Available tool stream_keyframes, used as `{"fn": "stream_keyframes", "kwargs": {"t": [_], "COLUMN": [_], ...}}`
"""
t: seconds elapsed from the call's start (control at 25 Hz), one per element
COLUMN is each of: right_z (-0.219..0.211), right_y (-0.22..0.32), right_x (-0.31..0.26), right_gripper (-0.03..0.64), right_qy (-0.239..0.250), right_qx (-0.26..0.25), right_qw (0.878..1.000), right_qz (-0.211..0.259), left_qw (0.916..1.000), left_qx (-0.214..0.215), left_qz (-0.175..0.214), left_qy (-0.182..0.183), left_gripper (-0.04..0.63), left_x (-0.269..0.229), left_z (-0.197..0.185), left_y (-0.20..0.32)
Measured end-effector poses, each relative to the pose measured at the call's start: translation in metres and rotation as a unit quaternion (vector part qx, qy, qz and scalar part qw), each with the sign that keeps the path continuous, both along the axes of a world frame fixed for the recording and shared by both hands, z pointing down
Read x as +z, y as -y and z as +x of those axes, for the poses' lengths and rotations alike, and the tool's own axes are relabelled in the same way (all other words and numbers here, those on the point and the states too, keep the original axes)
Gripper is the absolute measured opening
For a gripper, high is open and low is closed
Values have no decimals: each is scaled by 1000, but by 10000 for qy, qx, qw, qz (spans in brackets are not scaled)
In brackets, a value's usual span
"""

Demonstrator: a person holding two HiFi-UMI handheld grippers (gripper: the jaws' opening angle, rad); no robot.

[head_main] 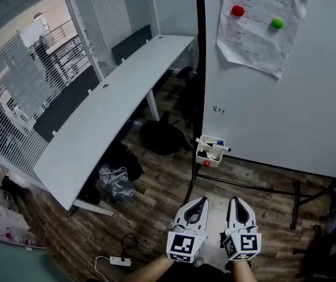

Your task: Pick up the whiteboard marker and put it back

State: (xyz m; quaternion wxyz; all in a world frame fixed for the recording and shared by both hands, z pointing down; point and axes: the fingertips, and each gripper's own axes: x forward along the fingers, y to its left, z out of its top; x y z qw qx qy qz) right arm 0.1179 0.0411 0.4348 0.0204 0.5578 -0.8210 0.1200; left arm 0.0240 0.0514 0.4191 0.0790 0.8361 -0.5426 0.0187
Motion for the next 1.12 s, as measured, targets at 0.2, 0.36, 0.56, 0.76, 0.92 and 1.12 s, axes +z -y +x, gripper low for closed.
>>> {"fn": "stream_keyframes", "kwargs": {"t": [0.2, 0.36, 0.56, 0.76, 0.92, 1.12], "right_z": [-12, -20, -21, -21, -17, -13], "right_y": [35, 54, 69, 85, 96, 114], "right_x": [1, 11, 18, 27, 40, 48], "right_gripper": [12, 12, 12, 12, 12, 12], "right_qy": [-97, -25, 35, 51, 1, 15], "right_qx": [173, 262, 300, 330, 303, 260], "right_qw": [9997, 9996, 9995, 9994, 9994, 9993], "right_qz": [-172, -102, -33, -82, -168, -277], "left_qw": [9998, 9994, 9990, 9988, 9989, 9990], "left_qx": [193, 352, 433, 442, 393, 296], "left_qz": [-26, -2, -118, -198, -258, -348], "left_qy": [-32, -43, -71, -41, -39, -31], "left_gripper": [8, 8, 8, 8, 8, 8], "left_x": [2, 4, 7, 17, 26, 38], "left_z": [-9, -13, -17, -17, -14, -8], "left_y": [37, 61, 78, 94, 106, 122]}}
